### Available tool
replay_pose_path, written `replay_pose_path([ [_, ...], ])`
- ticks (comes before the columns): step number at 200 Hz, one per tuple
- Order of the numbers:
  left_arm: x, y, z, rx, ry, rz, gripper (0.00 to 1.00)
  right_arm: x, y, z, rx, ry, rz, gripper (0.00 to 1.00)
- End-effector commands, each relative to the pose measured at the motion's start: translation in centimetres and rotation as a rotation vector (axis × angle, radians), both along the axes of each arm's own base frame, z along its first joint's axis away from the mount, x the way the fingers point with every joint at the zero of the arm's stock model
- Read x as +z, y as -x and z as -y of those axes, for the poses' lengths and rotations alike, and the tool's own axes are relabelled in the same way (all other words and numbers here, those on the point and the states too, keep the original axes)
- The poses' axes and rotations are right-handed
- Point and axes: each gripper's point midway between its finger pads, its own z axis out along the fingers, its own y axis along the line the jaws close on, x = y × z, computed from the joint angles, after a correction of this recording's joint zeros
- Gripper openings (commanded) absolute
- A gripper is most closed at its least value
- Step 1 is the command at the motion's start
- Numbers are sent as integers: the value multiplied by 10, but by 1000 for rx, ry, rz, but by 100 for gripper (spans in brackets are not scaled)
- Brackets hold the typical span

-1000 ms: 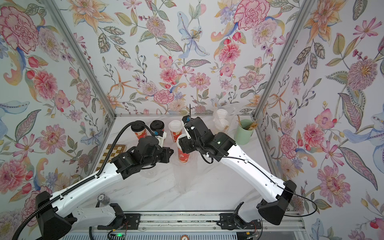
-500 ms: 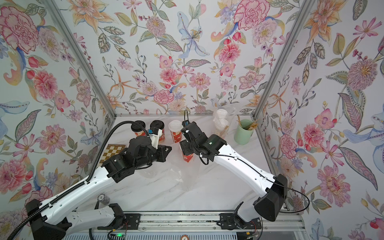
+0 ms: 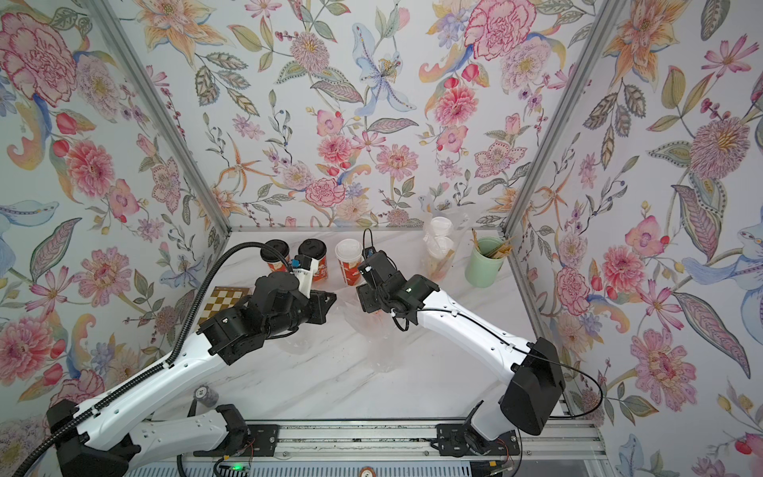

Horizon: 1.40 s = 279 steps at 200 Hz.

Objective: Pack milk tea into plastic carrier bags
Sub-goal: Place the milk tea cup in the plastic carrier bag.

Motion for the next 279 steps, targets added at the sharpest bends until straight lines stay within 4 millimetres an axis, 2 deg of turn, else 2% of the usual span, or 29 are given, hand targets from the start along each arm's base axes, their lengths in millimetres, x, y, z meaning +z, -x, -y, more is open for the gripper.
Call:
replay_pose_path([
  [1, -17, -6, -10, 28, -68, -9, 0, -18, -4, 5, -68, 21, -4, 64],
  [39, -34, -8, -8, 17, -111, -44, 9, -22, 3, -3, -62, 11, -13, 77],
  [65, -37, -10, -7, 12, -124, -49, 12, -9, 4, -3, -62, -16, 5, 82],
  [107, -34, -11, -6, 11, -123, -43, 18, 21, 5, -2, -55, -49, 38, 83],
  [126, -32, -13, -7, 19, -127, -38, 10, 36, 6, -3, -44, -82, 49, 83],
  [143, -29, -14, -9, 28, -135, -31, 7, 53, 8, -5, -32, -125, 62, 83],
  [186, -17, -17, -9, 31, -126, -15, 7, 90, 7, -3, -16, -195, 114, 82],
  [222, -17, -13, -7, 11, -112, -35, 11, 107, -6, 5, -27, -211, 146, 82],
  [242, -19, -8, -6, 0, -101, -55, 23, 107, -20, 5, -13, -205, 149, 82],
  [257, -22, -4, -5, -9, -90, -74, 29, 109, -32, 3, 5, -218, 157, 82],
  [279, -27, 2, -5, -20, -68, -92, 28, 108, -50, -4, 28, -236, 173, 82],
])
